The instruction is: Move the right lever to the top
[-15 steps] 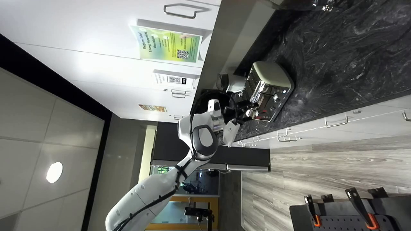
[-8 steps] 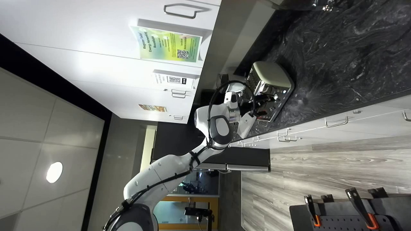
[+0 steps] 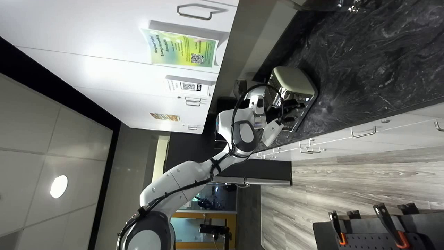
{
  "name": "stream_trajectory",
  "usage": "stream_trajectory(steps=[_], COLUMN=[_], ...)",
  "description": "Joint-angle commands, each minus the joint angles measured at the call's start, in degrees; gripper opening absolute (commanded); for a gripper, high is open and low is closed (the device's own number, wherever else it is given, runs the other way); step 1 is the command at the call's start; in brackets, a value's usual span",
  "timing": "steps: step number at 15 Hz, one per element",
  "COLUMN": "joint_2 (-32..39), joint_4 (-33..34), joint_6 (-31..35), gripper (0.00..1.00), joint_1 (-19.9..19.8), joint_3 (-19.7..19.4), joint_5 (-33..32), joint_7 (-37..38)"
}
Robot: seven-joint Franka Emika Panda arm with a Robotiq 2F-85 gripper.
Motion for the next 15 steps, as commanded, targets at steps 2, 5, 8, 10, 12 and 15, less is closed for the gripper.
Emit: stream_trajectory(steps=[2,5,8,10,12,15], joint_2=[0.6,2.7,5.8,7.8,9.8,12.3], joint_4=[0.1,1.0,2.3,3.5,5.1,7.3], joint_6=[2.6,7.3,11.1,12.0,11.8,10.8], gripper=[1.0,1.0,1.0,1.0,1.0,1.0], joint_1=[-1.0,-1.5,-2.3,-3.6,-5.5,-8.1], joint_3=[1.3,1.7,1.8,2.7,4.3,6.7], joint_5=[1.2,-0.5,-2.7,-3.2,-3.0,-3.1], joint_7=[-1.9,-5.9,-10.3,-13.8,-17.6,-21.8])
